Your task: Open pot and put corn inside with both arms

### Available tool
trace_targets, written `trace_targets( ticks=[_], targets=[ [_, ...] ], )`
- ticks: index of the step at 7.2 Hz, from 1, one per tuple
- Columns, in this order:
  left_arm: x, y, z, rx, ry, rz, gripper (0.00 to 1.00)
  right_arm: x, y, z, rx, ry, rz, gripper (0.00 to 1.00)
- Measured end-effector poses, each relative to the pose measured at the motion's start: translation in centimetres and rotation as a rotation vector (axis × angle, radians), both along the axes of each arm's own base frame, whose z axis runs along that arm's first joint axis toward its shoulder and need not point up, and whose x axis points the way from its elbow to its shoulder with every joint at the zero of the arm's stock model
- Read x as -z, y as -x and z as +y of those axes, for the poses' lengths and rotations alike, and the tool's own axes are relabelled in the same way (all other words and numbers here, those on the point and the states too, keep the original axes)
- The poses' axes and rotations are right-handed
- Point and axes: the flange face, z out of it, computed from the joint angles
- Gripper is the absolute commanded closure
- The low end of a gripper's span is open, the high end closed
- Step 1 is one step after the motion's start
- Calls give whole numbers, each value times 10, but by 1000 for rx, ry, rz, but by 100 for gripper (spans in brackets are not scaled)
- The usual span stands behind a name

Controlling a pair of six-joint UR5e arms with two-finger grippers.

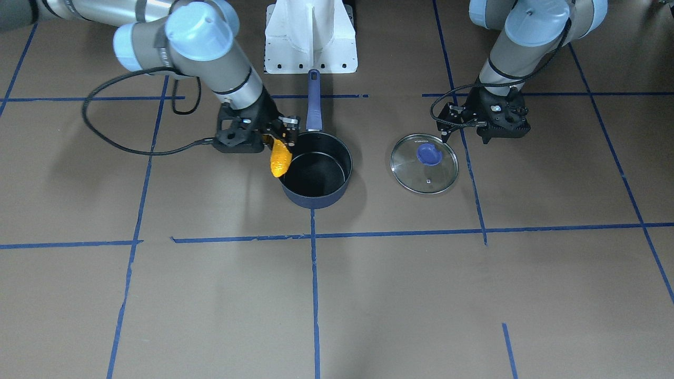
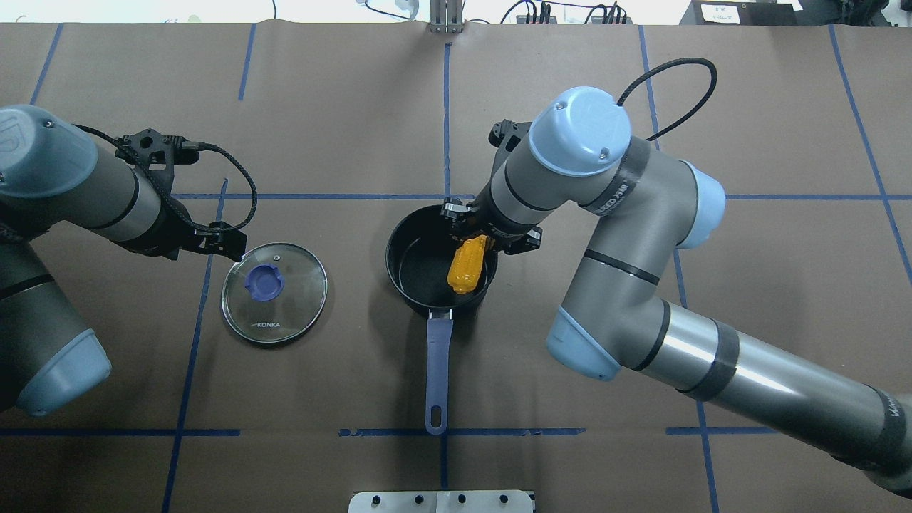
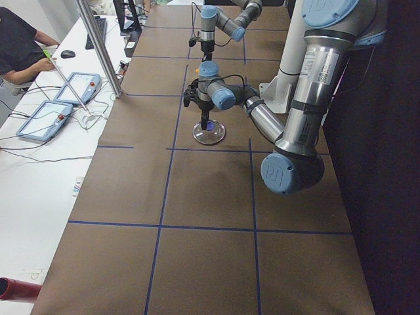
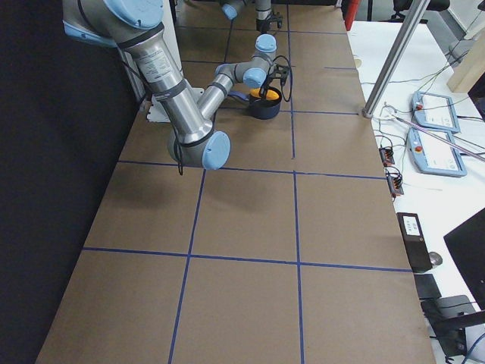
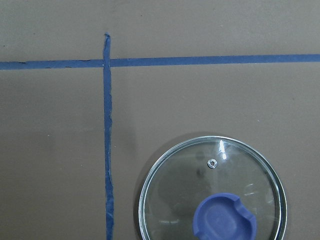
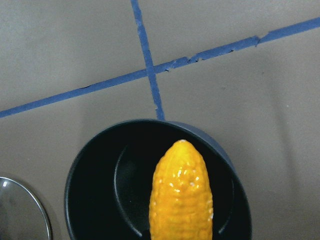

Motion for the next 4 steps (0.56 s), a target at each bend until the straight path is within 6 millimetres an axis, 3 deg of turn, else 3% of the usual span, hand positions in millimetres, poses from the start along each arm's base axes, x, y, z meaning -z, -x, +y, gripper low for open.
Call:
trace_targets(
  ticks=[1,2,4],
  targets=[
    [1,0,0,2,1,2,0,5,15,0,-4,-1,8,28],
    [0,4,-1,6,1,0,0,7,28,3,-8,-5,18,1],
    [-11,22,-10,6,-14,-19,0,6,38,7,-21,-14,30,0]
  ],
)
